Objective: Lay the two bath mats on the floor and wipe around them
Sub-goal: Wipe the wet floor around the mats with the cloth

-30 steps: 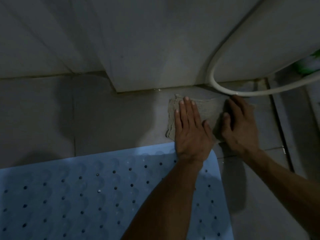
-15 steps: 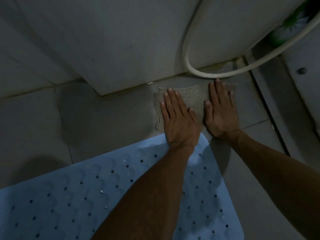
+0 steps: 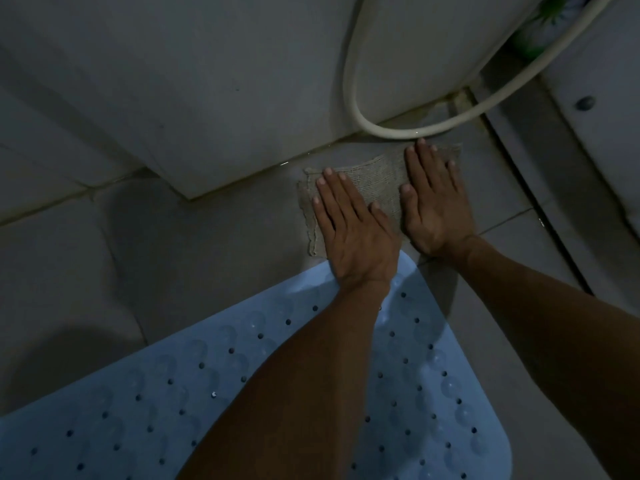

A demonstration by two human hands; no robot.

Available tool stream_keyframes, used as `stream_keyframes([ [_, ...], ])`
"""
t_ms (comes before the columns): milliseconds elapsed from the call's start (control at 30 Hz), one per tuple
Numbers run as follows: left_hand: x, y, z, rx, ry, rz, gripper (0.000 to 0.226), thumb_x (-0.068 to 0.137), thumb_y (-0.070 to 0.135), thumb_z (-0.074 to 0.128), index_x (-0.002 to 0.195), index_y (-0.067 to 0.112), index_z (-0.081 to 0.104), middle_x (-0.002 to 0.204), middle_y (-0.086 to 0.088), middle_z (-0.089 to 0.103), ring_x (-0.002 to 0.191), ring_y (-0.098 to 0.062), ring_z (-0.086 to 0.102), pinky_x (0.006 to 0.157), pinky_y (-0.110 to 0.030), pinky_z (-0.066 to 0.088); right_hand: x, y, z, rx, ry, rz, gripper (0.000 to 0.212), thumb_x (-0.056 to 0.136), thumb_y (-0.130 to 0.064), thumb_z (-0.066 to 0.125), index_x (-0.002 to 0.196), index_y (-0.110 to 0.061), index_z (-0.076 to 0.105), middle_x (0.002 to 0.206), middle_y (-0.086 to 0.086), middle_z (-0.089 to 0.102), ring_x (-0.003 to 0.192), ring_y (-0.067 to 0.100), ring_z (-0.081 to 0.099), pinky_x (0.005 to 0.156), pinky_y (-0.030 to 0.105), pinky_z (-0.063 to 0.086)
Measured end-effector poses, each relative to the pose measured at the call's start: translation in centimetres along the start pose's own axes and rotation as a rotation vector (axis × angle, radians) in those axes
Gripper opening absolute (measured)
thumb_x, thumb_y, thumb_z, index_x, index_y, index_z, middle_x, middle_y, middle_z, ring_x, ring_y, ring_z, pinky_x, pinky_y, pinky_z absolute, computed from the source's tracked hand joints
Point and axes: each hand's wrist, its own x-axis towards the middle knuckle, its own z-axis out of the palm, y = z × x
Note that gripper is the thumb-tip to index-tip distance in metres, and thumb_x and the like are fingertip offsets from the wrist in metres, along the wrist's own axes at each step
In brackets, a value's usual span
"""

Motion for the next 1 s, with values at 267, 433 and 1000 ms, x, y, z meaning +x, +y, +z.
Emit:
stream_keyframes([
  [267,-0.4,-0.1,0.0,-0.001,0.058,0.032,0.057,0.098,0.024,0.024,0.147,-0.004,0.029,0.158,-0.026,0.012,0.149,-0.036,0.009,0.12,-0.051,0.009,0.0,0.1,0.1,0.003,0.006,-0.011,0.062,0.106,-0.044,0.014,0.161,-0.017,0.012,0.169,0.005,0.007,0.155,0.017,0.002,0.125,0.04,-0.001],
  [433,-0.9,0.0,0.2,0.101,0.053,0.083,0.056,0.099,0.026,0.021,0.145,-0.003,0.034,0.156,-0.028,0.017,0.147,-0.04,0.012,0.119,-0.054,0.008,0.0,0.2,0.3,0.006,0.017,-0.018,0.063,0.105,-0.044,0.013,0.161,-0.016,0.012,0.169,0.004,0.007,0.155,0.017,0.003,0.124,0.039,-0.003],
  [1000,-3.6,2.5,0.5,0.164,-0.183,0.086,0.06,0.102,0.037,0.012,0.155,0.011,-0.002,0.162,-0.009,-0.012,0.149,-0.026,-0.013,0.119,-0.048,-0.01,-2.8,2.7,-1.7,0.018,-0.035,-0.077,0.065,0.103,-0.043,0.015,0.16,-0.013,0.01,0.169,0.006,0.004,0.155,0.023,0.0,0.123,0.043,-0.004],
])
